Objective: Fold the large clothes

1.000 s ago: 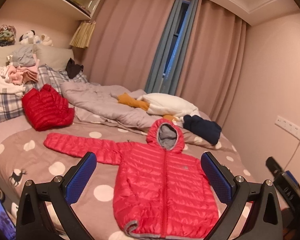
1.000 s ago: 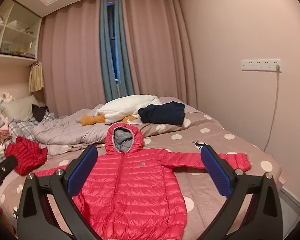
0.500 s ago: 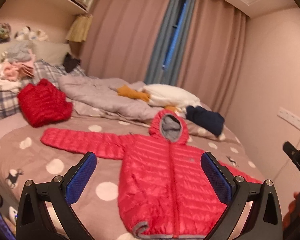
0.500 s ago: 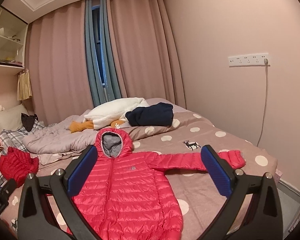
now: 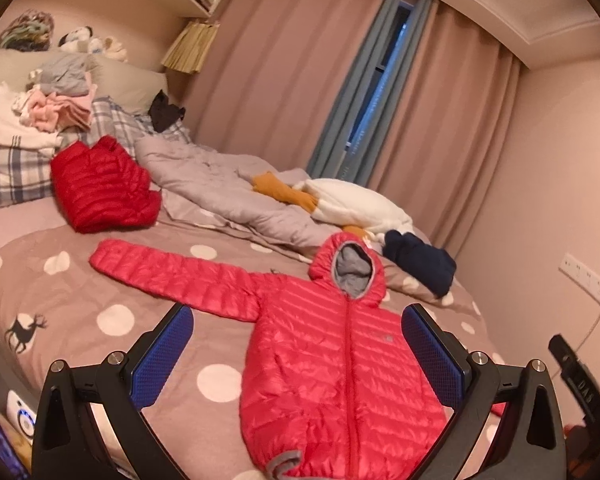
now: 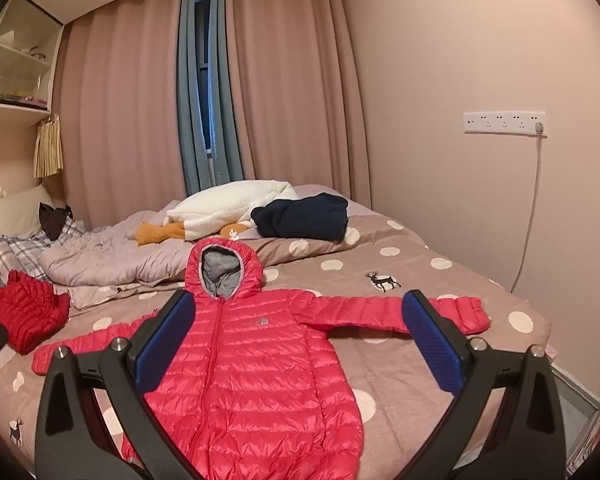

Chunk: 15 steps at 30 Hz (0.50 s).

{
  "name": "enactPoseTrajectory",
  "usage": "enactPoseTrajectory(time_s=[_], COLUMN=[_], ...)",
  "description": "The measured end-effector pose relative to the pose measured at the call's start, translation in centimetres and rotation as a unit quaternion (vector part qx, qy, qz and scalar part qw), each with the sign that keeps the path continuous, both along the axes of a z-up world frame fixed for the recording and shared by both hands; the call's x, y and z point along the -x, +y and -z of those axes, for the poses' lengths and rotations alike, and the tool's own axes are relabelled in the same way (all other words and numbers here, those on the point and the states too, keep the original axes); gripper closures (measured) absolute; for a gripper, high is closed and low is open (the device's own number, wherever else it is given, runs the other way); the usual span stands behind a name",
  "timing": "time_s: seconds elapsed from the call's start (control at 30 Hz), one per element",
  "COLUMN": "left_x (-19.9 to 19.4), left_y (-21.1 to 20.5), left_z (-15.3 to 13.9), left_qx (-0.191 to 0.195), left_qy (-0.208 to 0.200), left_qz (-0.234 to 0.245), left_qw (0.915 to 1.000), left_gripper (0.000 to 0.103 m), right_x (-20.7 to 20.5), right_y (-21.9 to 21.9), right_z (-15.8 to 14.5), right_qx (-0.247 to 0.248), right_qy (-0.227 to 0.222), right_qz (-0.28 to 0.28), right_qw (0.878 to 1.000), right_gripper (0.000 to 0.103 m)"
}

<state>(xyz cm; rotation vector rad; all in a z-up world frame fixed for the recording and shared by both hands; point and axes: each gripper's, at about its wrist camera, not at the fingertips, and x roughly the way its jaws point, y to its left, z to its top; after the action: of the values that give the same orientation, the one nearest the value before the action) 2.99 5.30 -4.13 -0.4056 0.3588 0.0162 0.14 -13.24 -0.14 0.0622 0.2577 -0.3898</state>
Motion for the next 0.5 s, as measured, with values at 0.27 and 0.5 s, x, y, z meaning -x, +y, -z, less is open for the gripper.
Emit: enactPoseTrajectory(time_s=[0.27,0.5], left_x=[0.1,0.3], left_y=[0.8,1.2], left_z=[0.0,0.3], left_qx=[0.005,0.009], left_qy=[-0.005,-0.006], left_qz=[-0.013,-0.012], left_qw=[0.9999,0.9999], left_gripper=[0.000,0.000], right_x=[-0.6,-1.0], right_y=[1.2,1.7], right_z=[0.2,0.8], right_qx=[0.014,0.016], right_qy=[0.007,0.018], right_qz=[-0.019,-0.023], right_qw=[1.000,0.999], right_gripper=[0.000,0.000])
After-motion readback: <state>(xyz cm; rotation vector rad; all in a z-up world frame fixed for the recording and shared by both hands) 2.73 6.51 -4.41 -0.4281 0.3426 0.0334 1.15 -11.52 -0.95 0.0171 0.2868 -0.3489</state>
